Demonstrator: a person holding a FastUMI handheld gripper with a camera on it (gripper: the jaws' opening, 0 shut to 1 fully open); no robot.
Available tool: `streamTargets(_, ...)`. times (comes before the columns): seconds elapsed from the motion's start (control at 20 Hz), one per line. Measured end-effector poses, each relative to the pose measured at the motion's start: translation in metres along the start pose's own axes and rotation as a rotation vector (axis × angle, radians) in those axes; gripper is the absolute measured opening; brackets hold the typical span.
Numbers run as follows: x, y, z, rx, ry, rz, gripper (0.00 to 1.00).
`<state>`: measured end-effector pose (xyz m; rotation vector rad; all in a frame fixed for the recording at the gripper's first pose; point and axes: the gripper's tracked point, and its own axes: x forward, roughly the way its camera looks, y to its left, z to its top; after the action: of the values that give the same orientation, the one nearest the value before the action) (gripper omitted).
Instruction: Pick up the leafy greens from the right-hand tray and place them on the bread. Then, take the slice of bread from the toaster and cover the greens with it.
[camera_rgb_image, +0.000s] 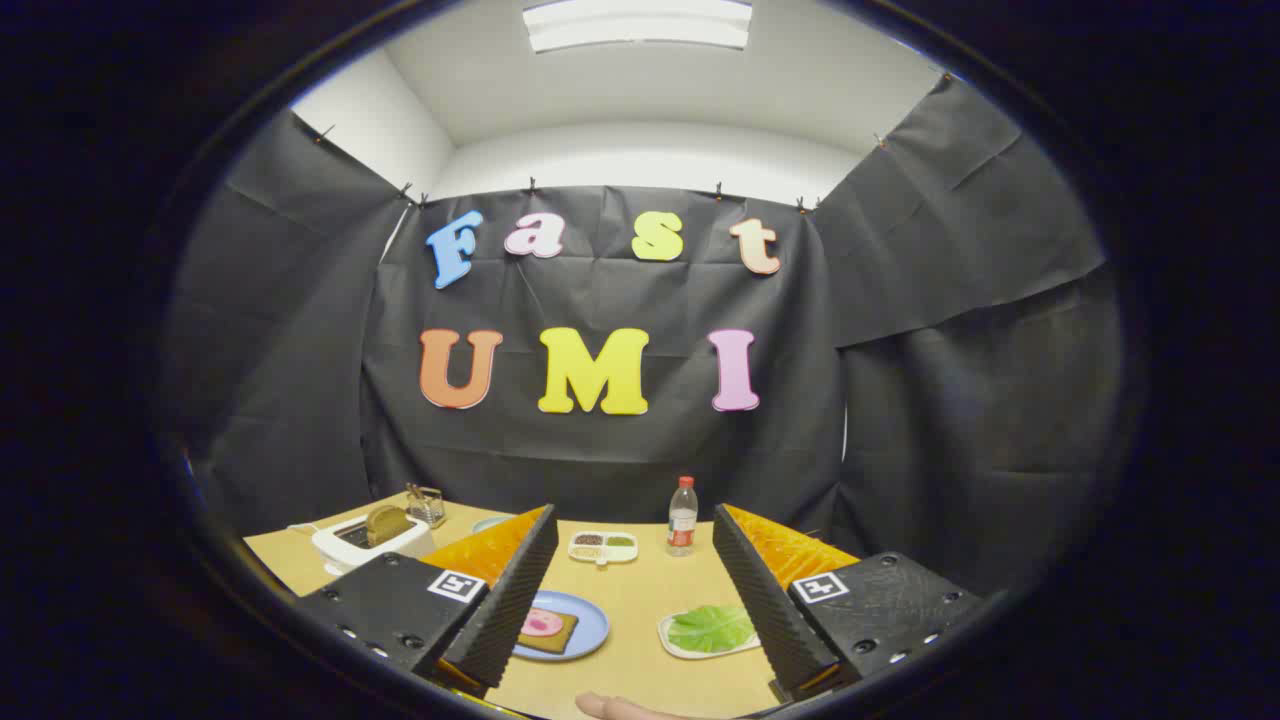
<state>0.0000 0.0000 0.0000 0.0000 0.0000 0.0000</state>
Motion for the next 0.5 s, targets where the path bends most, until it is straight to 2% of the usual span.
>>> streamTargets(0.5,0.014,-0.011,-0.015,0.015,0.025,0.003,0.95)
